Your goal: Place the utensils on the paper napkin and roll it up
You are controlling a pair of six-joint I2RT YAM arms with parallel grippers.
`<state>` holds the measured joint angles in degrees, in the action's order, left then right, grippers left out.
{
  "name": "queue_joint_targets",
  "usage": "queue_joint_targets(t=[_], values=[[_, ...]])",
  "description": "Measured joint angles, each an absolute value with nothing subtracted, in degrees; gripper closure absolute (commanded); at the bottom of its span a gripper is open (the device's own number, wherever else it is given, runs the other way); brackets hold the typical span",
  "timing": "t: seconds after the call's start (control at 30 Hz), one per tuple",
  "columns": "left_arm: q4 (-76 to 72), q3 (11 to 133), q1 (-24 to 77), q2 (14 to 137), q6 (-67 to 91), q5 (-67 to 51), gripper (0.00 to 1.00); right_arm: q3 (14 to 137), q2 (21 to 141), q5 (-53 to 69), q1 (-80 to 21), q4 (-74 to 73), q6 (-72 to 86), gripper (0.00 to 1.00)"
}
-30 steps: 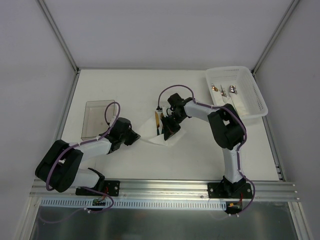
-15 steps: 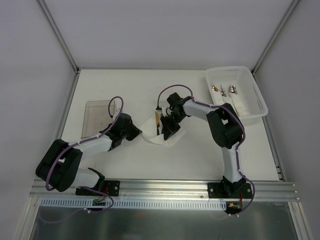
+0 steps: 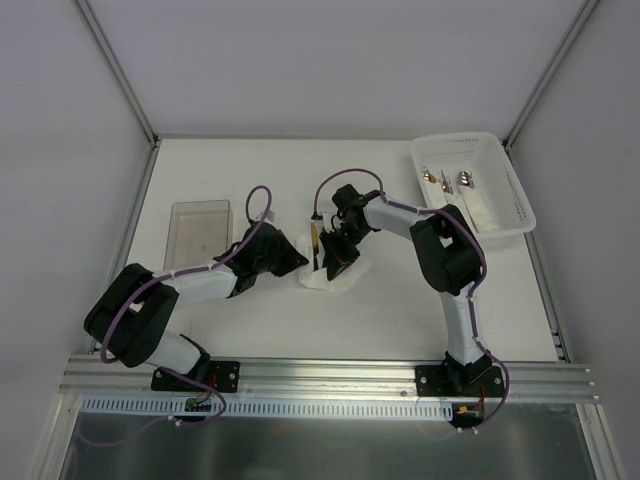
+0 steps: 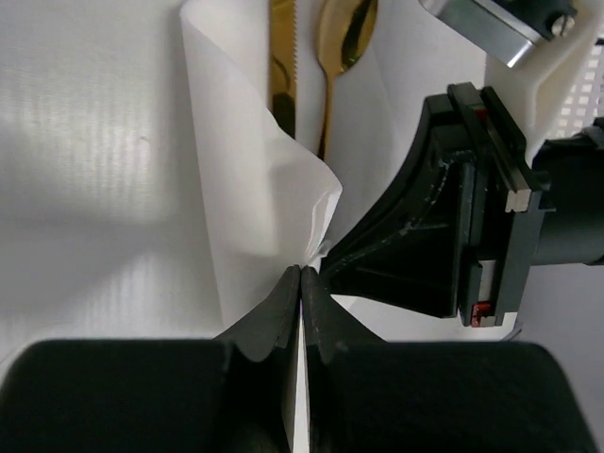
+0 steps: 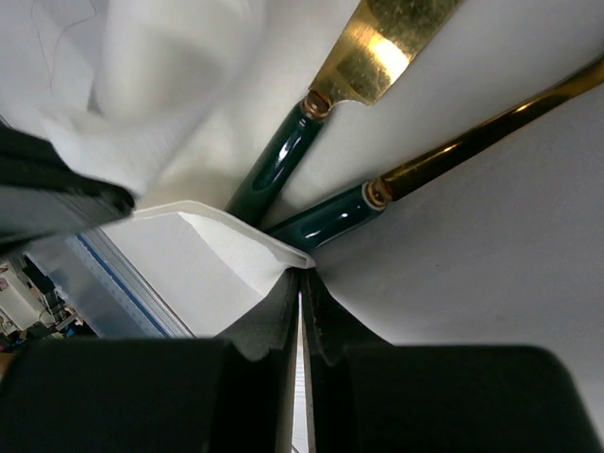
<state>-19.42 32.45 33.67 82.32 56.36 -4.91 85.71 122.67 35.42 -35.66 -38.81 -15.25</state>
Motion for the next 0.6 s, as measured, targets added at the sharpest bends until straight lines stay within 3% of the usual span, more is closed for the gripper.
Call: queue_joint_targets(t=[0.6], values=[[-33.4,34.3,38.0,96.2,63.0,-12.1,1.00,86.1,123.3,35.8,-35.0,-39.7,-13.8,0.92]])
